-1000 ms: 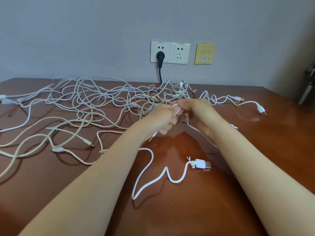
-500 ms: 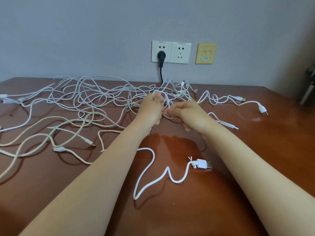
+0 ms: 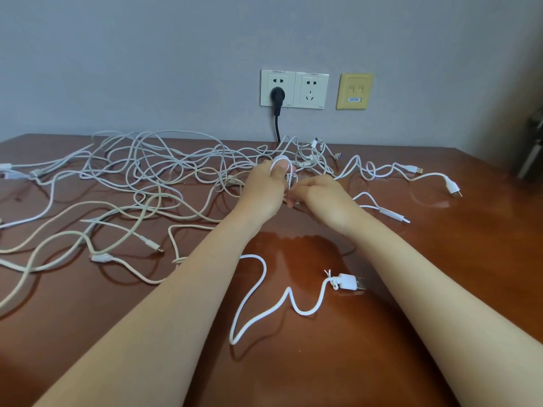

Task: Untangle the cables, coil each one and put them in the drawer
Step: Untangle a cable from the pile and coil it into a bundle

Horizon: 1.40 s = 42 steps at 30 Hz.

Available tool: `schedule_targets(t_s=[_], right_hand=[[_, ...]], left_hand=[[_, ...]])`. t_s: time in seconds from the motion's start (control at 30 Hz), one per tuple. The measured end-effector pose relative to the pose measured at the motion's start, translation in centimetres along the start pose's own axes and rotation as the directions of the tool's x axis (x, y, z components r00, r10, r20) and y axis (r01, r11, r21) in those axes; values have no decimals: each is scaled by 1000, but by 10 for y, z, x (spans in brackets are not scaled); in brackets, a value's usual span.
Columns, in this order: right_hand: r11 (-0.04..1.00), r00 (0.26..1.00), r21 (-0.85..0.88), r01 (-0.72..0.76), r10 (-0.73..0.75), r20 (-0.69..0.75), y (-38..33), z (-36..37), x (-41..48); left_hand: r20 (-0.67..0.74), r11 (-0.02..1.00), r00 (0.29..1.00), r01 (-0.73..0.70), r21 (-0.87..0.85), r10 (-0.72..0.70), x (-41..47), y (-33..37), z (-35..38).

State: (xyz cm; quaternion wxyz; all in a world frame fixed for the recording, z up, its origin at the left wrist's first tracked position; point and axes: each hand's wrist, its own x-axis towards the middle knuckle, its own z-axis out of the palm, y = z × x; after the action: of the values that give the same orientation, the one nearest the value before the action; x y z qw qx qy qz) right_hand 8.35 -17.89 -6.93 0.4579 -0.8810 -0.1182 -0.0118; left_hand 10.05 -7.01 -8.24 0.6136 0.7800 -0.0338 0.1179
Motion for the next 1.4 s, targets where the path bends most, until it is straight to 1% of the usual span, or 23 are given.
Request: schedule_targets(t_s=[0.17, 0.27, 0.33, 0.4, 0.53, 0.63, 0.67, 0.73, 0.8, 0.87, 0.9, 1.0, 1.1, 1.17, 1.27, 1.33, 1.4], right_hand=[[1000, 999, 9, -22, 23, -32, 1, -2, 1], [1000, 999, 7, -30, 31, -45, 1, -2, 1], [1000, 999, -9, -6, 6, -41, 1, -1, -1], [997, 999, -63, 37, -40, -32, 1, 1, -2], [990, 997, -130, 62, -67, -34, 3, 3, -2], [987, 999, -155, 31, -36, -24, 7, 2, -3], [986, 999, -167, 22, -26, -21, 8, 2, -2], [986, 999, -165, 9, -16, -37, 10, 2, 0], [992, 997, -125, 2, -11, -73, 10, 1, 2], [995, 996, -104, -2, -7, -91, 10, 1, 3], [994, 996, -110, -5, -5, -93, 11, 1, 3], [991, 996, -134, -30, 19, -85, 12, 2, 4], [988, 996, -148, -50, 40, -75, 14, 1, 5], [985, 996, -162, -53, 40, -81, 15, 1, 6], [967, 995, -253, -21, -5, -102, 15, 1, 6], [940, 994, -337, 42, -75, -85, 13, 2, 4], [922, 988, -367, 122, -147, -41, 10, 3, 1]], left_hand=[[53, 998, 998, -32, 56, 30, 0, -3, 0], [51, 991, 996, -74, 113, 69, -1, -1, 0], [36, 985, 995, -97, 144, 92, -3, 2, 0], [14, 981, 994, -111, 158, 110, -4, 3, -1], [-61, 969, 993, -82, 234, 99, -3, 0, -5], [-38, 949, 997, -50, 312, 64, -3, -6, -8], [-21, 952, 999, -29, 304, 37, -3, -8, -7], [-13, 980, 999, 43, 194, -41, -3, -9, -6], [0, 990, 990, 140, -32, -140, -2, -6, -6], [28, 941, 976, 215, -260, -215, -2, -3, -6], [33, 908, 969, 240, -342, -244, -3, 0, -8], [30, 810, 949, 284, -513, -314, -4, 6, -13], [18, 726, 927, 306, -616, -376, -3, 8, -19], [9, 690, 917, 306, -656, -398, 0, 8, -20], [-6, 673, 907, 308, -673, -421, 3, 6, -20], [5, 670, 905, 319, -671, -426, 4, 8, -20], [35, 689, 895, 367, -625, -445, 3, 11, -21]])
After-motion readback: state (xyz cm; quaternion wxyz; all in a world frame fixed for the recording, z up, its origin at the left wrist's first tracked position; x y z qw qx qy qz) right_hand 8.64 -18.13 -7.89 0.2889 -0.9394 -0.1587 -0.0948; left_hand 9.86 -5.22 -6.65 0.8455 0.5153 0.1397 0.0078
